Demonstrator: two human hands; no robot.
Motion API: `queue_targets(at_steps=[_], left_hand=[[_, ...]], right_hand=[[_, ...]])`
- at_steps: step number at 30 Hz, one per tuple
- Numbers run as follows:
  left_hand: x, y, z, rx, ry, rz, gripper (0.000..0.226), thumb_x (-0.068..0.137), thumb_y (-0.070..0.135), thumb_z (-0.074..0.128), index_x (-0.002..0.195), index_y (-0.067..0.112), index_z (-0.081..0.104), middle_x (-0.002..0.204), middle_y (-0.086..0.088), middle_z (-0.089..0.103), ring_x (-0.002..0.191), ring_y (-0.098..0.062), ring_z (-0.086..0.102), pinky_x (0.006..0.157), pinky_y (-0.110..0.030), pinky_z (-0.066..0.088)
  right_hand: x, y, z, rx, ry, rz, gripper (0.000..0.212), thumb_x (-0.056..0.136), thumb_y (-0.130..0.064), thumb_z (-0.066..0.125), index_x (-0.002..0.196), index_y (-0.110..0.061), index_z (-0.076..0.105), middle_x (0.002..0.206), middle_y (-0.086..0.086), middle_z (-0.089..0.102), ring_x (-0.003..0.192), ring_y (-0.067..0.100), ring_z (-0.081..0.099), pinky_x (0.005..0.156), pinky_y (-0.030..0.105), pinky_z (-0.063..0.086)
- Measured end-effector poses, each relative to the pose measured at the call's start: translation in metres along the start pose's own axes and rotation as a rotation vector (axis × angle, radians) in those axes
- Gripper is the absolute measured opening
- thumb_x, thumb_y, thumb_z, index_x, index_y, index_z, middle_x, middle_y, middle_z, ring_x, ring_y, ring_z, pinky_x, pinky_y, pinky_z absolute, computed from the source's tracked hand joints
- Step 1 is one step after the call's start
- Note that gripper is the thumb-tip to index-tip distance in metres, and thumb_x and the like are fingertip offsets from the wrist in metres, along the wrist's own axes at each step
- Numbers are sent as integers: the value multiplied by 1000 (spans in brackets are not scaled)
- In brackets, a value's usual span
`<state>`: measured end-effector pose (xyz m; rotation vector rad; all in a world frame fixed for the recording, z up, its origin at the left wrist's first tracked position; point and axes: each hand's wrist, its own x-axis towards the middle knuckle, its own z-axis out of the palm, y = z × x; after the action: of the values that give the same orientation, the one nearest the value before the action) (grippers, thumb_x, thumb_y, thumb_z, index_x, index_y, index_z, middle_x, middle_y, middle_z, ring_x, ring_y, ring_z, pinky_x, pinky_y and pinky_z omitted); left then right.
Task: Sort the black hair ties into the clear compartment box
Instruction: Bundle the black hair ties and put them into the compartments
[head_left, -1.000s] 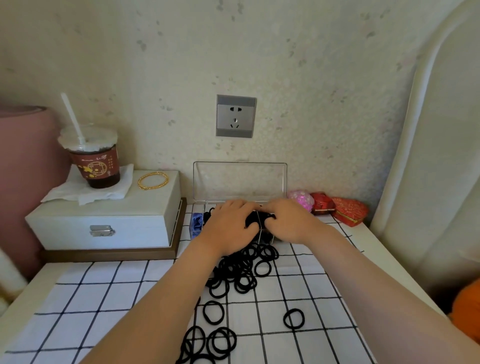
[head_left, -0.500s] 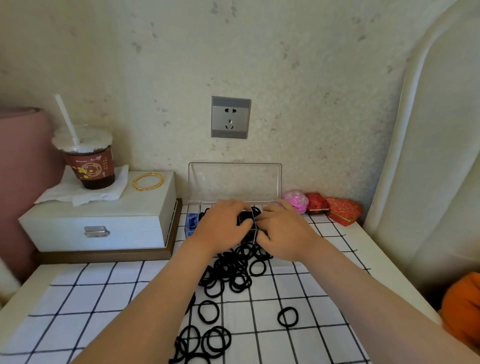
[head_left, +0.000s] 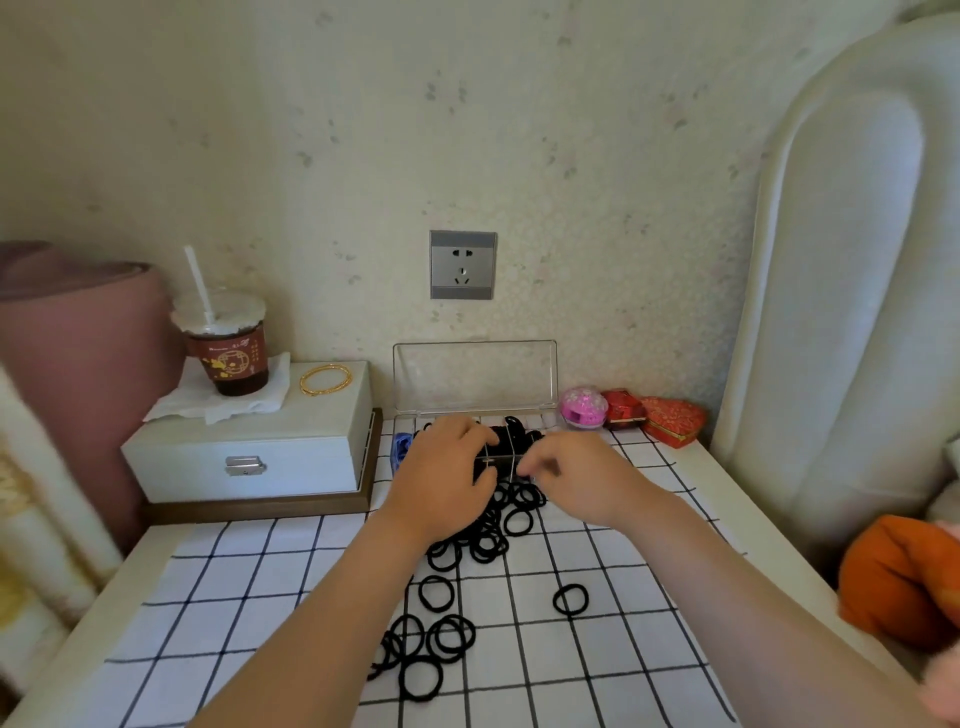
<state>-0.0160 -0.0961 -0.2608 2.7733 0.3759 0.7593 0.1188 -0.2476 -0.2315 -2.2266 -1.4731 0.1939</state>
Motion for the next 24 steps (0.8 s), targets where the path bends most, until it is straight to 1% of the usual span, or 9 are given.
queue_targets(at_steps=[4, 8, 11, 14, 15, 17, 19, 21, 24], left_hand=[[-27, 21, -11, -26, -120, 1, 19, 90, 25, 55, 108, 24, 62, 100, 8, 53, 96, -12, 49, 83, -30, 46], [-53, 37, -23, -99, -318, -106, 10, 88, 23, 57, 90, 31, 62, 89, 12, 55, 84, -9, 55, 76, -29, 51], [-68, 38, -32, -105, -498, -174, 11, 86, 27, 60, 94, 32, 65, 95, 13, 58, 88, -7, 57, 78, -25, 51], [-78, 33, -36, -84, -592, -221, 19, 82, 38, 70, 100, 34, 67, 100, 13, 60, 93, -7, 59, 85, -30, 54], [-79, 30, -36, -67, -595, -230, 21, 81, 41, 72, 99, 35, 67, 100, 13, 60, 93, -7, 59, 85, -31, 54], [-81, 25, -34, -25, -564, -222, 18, 83, 42, 71, 99, 34, 68, 99, 13, 61, 92, -7, 59, 84, -31, 55], [-81, 22, -33, -16, -517, -201, 14, 88, 40, 66, 99, 33, 69, 99, 13, 62, 91, -7, 59, 85, -32, 55], [-81, 19, -36, -50, -483, -198, 15, 91, 40, 63, 100, 31, 69, 98, 12, 62, 89, -6, 59, 84, -32, 54], [-84, 14, -47, -73, -452, -206, 12, 92, 34, 62, 102, 31, 68, 97, 13, 62, 87, -5, 59, 82, -28, 53]], right_hand=[[-31, -4, 0, -12, -230, 83, 30, 90, -10, 58, 101, -29, 77, 102, -12, 69, 92, 5, 64, 84, 18, 51], [-54, -5, 3, -68, -431, 220, 24, 83, -14, 70, 102, -27, 76, 89, -13, 61, 89, 9, 59, 75, 20, 46], [-60, -2, 10, -67, -439, 302, 18, 77, -24, 79, 95, -27, 76, 88, -12, 63, 82, 10, 61, 70, 23, 49], [-59, -5, 14, -75, -423, 309, 8, 79, -16, 75, 84, -21, 78, 83, -6, 71, 66, 8, 59, 58, 21, 47], [-58, -8, 15, -88, -425, 297, 7, 79, -14, 74, 83, -19, 78, 84, -6, 72, 68, 9, 61, 59, 22, 48], [-55, -12, 19, -102, -433, 266, 8, 82, -15, 72, 85, -19, 78, 92, -5, 74, 84, 14, 67, 74, 30, 57], [-51, -20, 25, -107, -453, 224, 10, 85, -19, 67, 85, -20, 76, 96, -3, 74, 91, 18, 68, 86, 39, 58], [-46, -30, 30, -94, -433, 163, 12, 89, -20, 63, 85, -19, 74, 94, -1, 73, 88, 20, 68, 83, 38, 57], [-39, -49, 34, 76, -359, 69, 7, 91, -19, 66, 93, -25, 70, 85, -11, 66, 70, 1, 61, 66, 19, 47]])
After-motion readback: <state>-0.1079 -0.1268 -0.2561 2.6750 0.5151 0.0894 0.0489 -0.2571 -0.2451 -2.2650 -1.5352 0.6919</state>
